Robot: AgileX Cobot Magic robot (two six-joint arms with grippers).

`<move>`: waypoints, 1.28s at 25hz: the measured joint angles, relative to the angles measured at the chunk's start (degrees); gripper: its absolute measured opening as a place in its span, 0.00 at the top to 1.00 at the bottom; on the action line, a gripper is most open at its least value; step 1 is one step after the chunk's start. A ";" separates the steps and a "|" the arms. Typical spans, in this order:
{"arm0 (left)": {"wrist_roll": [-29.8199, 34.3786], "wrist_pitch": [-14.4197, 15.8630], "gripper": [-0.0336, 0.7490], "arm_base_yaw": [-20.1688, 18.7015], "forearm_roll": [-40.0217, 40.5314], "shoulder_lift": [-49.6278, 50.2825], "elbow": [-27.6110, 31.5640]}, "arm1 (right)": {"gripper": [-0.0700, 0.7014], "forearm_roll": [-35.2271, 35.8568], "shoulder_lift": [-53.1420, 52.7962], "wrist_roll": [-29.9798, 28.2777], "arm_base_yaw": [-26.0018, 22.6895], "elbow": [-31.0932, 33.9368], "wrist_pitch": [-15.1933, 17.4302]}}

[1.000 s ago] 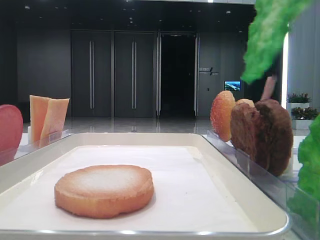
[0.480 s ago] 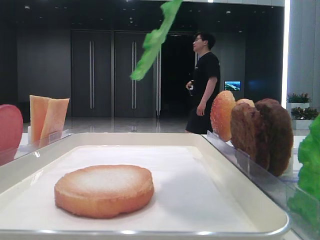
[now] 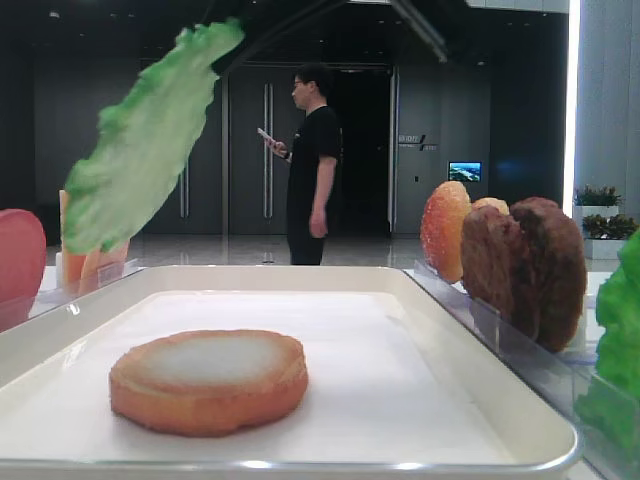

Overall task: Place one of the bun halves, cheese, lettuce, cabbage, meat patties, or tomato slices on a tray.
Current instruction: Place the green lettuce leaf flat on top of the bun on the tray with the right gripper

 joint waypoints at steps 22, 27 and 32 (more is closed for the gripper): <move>-0.86 0.00 0.14 0.00 0.00 0.00 0.00 | 0.84 16.89 10.61 -15.55 0.06 0.00 -4.21; -0.86 0.00 0.14 0.00 0.00 0.00 0.00 | 0.84 15.25 10.71 -15.60 -0.29 0.00 -3.62; -0.91 0.00 0.14 0.00 0.00 0.00 0.00 | 0.84 13.30 10.71 -15.60 -0.94 0.00 -3.62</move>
